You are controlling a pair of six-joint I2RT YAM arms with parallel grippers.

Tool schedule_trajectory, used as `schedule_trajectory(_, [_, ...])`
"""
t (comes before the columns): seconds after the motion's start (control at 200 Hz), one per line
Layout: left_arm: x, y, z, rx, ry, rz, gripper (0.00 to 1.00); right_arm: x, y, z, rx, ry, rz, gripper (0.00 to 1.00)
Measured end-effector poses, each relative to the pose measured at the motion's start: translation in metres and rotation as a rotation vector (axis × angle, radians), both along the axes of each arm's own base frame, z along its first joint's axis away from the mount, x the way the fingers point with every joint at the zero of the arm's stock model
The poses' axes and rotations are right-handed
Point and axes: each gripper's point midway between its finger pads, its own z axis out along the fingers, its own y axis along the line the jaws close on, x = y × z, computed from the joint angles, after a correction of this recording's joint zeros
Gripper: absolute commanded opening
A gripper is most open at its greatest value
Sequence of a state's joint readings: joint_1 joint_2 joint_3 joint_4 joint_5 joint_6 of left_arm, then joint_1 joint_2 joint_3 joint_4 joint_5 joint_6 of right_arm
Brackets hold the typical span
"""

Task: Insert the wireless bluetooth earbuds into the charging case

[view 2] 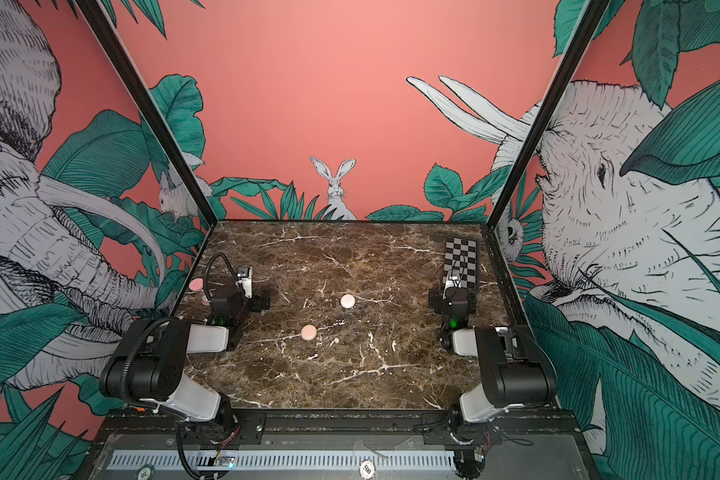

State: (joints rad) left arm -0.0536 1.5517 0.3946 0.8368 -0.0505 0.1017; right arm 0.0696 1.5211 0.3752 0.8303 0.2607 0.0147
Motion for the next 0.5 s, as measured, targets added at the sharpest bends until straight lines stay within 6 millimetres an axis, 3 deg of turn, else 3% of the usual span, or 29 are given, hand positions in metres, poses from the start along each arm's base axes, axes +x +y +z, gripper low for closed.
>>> schedule_trajectory(0.09, [0.002, 0.000, 0.004, 0.025, 0.030, 0.017, 0.99, -0.006, -0.005, 0.006, -0.034, 0.023, -0.046, 0.98])
schedule_trajectory(0.13, [0.004, 0.000, 0.016, 0.042, 0.033, 0.037, 0.99, -0.008, -0.003, 0.020, -0.047, 0.023, -0.050, 0.98])
schedule_trajectory(0.22, [0.013, -0.001, 0.068, 0.031, -0.028, 0.104, 0.99, -0.009, 0.004, 0.093, -0.016, -0.124, -0.058, 0.98])
schedule_trajectory(0.29, [0.015, -0.002, 0.125, -0.055, -0.122, 0.157, 0.99, -0.019, -0.001, 0.162, 0.123, -0.315, -0.130, 0.98])
schedule_trajectory(0.34, [0.011, 0.000, 0.163, -0.149, -0.189, 0.195, 0.99, -0.032, -0.010, 0.197, 0.260, -0.414, -0.198, 0.98])
schedule_trajectory(0.415, [-0.001, 0.007, 0.204, -0.326, -0.249, 0.260, 0.99, -0.053, -0.021, 0.228, 0.430, -0.498, -0.264, 0.98])
schedule_trajectory(0.5, [-0.018, 0.016, 0.215, -0.496, -0.240, 0.338, 0.99, -0.066, -0.021, 0.237, 0.528, -0.511, -0.256, 0.98])
